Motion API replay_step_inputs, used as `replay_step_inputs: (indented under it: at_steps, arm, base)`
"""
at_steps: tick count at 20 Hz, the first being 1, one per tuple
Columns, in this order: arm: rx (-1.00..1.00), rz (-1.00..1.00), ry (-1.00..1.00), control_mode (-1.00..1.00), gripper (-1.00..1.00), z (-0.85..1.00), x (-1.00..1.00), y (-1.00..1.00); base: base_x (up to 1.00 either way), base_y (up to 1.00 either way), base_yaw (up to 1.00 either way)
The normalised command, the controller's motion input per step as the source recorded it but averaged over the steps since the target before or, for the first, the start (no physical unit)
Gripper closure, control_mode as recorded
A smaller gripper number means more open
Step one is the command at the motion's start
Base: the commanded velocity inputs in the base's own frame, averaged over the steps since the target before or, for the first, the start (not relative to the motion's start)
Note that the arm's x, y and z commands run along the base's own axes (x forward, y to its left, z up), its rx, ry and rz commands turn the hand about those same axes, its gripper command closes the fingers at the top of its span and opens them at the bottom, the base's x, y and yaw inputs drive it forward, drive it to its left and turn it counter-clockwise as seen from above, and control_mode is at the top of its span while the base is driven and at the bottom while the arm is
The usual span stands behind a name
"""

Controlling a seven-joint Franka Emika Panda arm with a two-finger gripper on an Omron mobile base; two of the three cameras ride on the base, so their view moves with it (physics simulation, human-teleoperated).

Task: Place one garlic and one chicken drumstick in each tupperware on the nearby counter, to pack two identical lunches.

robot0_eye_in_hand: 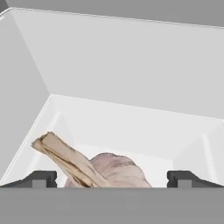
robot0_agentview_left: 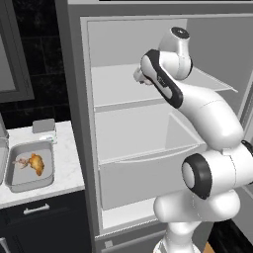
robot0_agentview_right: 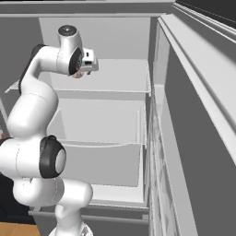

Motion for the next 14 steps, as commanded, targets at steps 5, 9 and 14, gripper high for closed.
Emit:
replay_step_inputs:
  at_steps: [5,9,14]
  arm:
    - [0.00,0.00,0.00,-1.00,-1.00,-0.07,-0.16,0.00]
    - [0.00,0.00,0.00,-1.00,-1.00,0.00,0.00,0.03]
    - [0.00,0.00,0.00,-1.00,1.00,0.00,0.01,0.13]
  base:
    - [0.00,0.00,0.00]
    - [0.00,0.00,0.00]
    - [0.00,0.00,0.00]
